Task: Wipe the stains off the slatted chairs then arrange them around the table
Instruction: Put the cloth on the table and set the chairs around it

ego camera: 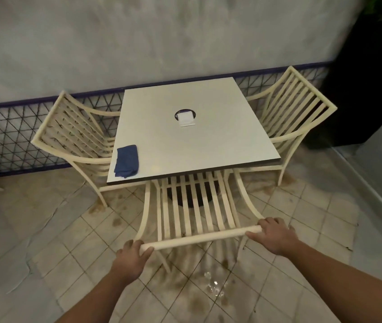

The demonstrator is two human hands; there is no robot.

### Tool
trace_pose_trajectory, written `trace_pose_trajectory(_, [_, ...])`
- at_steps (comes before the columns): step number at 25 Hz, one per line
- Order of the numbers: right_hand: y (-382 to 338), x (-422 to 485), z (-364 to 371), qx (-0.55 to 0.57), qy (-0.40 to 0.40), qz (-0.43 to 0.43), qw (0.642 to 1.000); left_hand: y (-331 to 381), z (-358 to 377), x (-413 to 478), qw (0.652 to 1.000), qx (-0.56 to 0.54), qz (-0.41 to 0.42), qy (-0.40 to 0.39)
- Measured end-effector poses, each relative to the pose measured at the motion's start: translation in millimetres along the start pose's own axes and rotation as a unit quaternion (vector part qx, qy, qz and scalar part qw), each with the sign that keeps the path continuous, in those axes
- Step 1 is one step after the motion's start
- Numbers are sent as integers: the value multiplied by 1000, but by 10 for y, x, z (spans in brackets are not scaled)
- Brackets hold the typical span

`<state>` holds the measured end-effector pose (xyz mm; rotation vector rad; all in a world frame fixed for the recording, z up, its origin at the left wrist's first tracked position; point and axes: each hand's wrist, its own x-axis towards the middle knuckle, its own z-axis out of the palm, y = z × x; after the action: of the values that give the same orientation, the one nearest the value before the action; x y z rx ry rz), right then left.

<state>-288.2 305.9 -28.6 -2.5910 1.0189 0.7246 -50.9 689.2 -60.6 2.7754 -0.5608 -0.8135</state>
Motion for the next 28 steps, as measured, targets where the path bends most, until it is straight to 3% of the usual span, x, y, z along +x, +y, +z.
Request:
trace_pose_trajectory(6, [26,-121,163,10,16,8,1000,68,-65,-42,998,65,23,-6])
trace_pose_trajectory(11, [-6,-97,209,-10,-16,12,1000,58,-66,-67,998,64,12,-6])
trace_pose_trajectory(16, [-75,25,224,-25,-38,2,999,142,-48,-80,979,201,-15,-18])
trace_pose_trajectory(28, [-112,263,11,-11,-75,-11,997,44,-23,301,956,285,-19,-72])
